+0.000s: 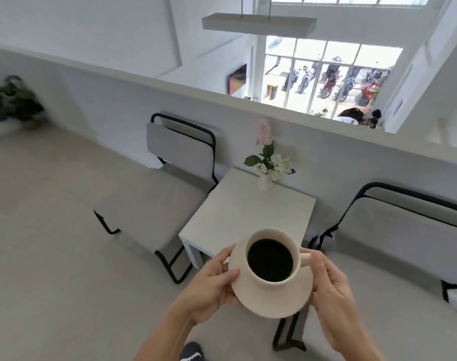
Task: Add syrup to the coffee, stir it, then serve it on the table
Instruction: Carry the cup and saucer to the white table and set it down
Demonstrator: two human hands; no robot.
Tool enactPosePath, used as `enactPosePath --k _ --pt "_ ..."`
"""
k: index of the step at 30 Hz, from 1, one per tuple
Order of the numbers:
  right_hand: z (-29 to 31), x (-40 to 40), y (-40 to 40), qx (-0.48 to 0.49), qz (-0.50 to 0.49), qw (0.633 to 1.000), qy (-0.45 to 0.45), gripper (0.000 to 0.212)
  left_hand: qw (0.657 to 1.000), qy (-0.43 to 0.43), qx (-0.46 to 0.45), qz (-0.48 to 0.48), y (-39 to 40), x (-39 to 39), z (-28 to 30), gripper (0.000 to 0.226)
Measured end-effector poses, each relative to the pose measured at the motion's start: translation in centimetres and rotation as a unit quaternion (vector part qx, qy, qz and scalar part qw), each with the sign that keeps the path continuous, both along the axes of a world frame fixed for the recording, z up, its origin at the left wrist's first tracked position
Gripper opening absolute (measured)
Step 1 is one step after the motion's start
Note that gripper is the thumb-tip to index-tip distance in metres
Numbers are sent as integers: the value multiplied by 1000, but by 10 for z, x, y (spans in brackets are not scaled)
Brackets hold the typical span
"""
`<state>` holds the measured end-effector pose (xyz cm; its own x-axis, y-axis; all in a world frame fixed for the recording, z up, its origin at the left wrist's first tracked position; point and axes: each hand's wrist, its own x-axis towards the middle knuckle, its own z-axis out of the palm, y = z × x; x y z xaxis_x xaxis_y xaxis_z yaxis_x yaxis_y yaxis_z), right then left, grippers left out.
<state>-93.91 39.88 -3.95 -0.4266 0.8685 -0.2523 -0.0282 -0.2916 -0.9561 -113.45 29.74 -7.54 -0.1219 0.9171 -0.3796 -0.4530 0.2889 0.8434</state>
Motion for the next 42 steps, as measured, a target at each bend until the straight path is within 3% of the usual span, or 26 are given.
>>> enactPosePath --k 9,15,18,22,28,38,42 --pt "-56 -130 35 -15 -52 997 -49 46 996 12 -62 -62 63 -146 -46 45" --pt "-99 -174 70 -29 -50 995 -85 47 990 29 -105 -94 115 -195 -83 44" --pt "-118 -189 94 -45 -53 993 -94 37 986 53 -123 -99 147 -206 -109 45" --pt "-151 -202 126 -58 -67 989 -120 56 981 96 -137 -97 186 -213 -146 51" --pt "-218 -214 167 -83 -74 981 -160 59 969 146 -157 -122 238 -223 -212 61" --pt "-352 -238 199 -144 -132 963 -184 61 951 159 -200 -172 298 -247 -341 59" --pt "-400 -241 200 -160 -140 958 -192 63 931 221 -196 -215 308 -250 -393 59"
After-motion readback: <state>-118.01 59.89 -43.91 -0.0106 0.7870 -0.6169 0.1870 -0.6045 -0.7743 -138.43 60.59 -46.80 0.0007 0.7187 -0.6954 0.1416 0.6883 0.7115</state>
